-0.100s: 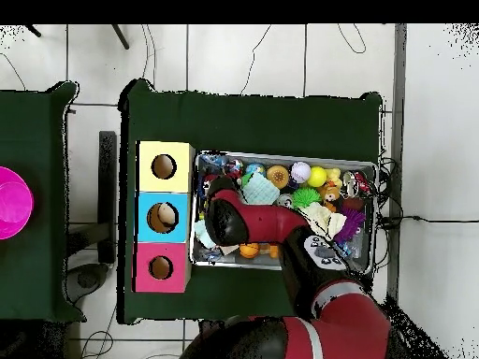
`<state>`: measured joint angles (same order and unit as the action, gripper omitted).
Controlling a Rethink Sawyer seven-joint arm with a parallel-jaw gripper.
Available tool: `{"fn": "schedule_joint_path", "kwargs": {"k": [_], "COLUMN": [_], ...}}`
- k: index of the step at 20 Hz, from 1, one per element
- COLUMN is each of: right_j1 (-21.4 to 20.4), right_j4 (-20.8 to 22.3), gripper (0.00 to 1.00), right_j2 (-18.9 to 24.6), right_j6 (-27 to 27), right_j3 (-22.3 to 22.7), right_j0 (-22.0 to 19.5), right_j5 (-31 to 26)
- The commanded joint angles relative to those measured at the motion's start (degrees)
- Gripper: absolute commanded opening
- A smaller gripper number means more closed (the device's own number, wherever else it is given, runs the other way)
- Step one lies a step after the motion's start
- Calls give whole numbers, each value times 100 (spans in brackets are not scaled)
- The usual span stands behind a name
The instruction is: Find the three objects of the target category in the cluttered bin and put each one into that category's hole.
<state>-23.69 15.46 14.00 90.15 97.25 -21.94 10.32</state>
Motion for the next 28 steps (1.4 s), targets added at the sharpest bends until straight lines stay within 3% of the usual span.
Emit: {"fn": "schedule_joint_path", "kwargs": {"k": [1,8,19,28], "right_j1": [147,139,-474,-1034], "right_j4": [-65,-81,-589,-689], "gripper": [0,0,0,0], "right_j2": [341,225,-140,-155], "right_j6": [1076,1102,1087,1097], "right_j3": [-189,-200,150,523], "right_j0": [242,319,488,438], "right_j5": [379,477,-837,-1306]}}
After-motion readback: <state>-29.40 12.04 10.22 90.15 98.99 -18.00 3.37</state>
